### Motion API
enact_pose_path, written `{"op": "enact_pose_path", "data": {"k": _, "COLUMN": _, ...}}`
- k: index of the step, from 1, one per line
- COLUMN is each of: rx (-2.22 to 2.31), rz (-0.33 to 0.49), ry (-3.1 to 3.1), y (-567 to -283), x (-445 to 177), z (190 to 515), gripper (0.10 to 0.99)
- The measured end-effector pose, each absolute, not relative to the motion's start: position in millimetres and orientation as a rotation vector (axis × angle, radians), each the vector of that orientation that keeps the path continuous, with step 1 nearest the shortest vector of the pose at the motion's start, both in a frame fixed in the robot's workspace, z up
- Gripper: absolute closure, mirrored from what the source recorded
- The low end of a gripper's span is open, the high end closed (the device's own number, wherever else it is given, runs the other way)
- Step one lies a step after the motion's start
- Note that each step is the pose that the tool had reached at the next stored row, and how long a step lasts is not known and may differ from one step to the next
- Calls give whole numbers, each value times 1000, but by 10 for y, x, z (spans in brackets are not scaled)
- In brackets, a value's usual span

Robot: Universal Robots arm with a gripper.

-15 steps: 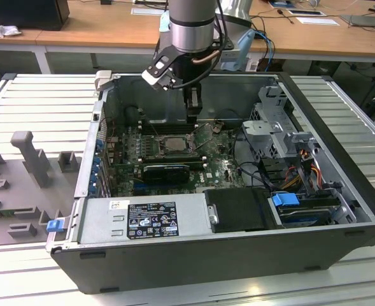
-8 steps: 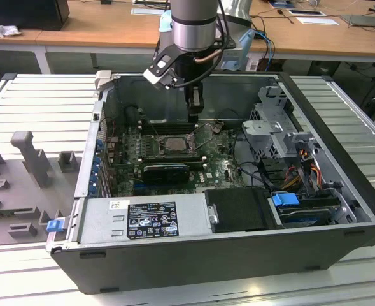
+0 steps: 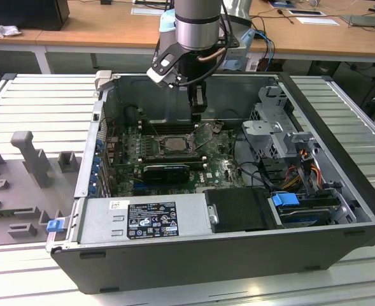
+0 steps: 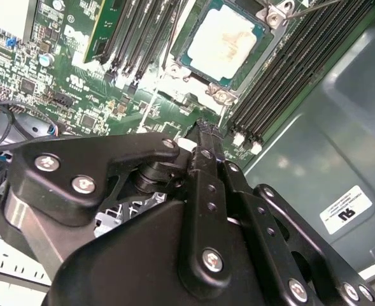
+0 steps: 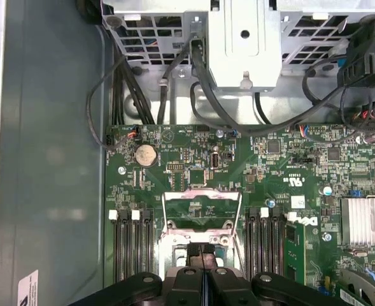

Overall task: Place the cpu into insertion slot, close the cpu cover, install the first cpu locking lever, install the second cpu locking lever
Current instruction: 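Close the cpu cover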

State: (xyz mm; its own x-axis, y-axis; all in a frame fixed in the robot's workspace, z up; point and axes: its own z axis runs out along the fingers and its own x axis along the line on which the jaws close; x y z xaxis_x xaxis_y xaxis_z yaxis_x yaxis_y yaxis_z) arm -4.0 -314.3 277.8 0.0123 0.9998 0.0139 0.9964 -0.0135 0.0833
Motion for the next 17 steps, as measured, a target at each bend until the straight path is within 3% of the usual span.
{"op": "enact_pose_path", "data": {"k": 17, "rx": 2205, "rz": 91, "ry": 2177, "y": -3145, "x": 392, "z": 2626, "gripper": 980}}
